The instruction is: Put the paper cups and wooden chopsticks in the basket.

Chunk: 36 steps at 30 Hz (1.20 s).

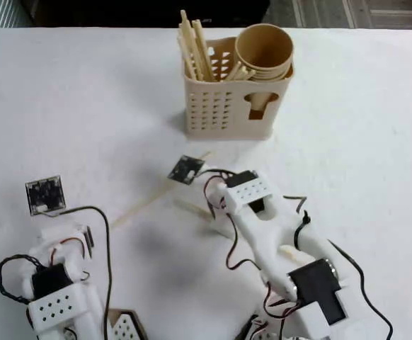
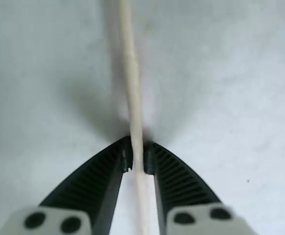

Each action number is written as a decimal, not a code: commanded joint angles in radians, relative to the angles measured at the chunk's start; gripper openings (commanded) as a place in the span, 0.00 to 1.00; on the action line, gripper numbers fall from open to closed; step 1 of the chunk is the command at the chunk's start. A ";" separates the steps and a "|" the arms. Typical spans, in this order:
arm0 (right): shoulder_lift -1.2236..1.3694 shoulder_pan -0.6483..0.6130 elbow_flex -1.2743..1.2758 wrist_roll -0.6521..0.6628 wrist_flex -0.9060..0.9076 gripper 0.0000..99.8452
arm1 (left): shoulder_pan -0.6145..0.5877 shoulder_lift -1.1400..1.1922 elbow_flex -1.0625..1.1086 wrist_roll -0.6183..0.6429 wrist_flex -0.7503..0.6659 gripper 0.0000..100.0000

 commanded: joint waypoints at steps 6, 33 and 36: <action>-0.105 -0.001 -0.021 0.009 0.035 0.02 | 0.010 -0.012 -0.009 0.000 -0.015 0.14; -0.865 -0.008 -0.404 -0.301 0.367 0.02 | 0.010 -0.012 -0.009 0.000 -0.015 0.14; -0.865 -0.008 -0.482 -0.356 0.360 0.02 | 0.010 -0.012 -0.009 0.000 -0.015 0.14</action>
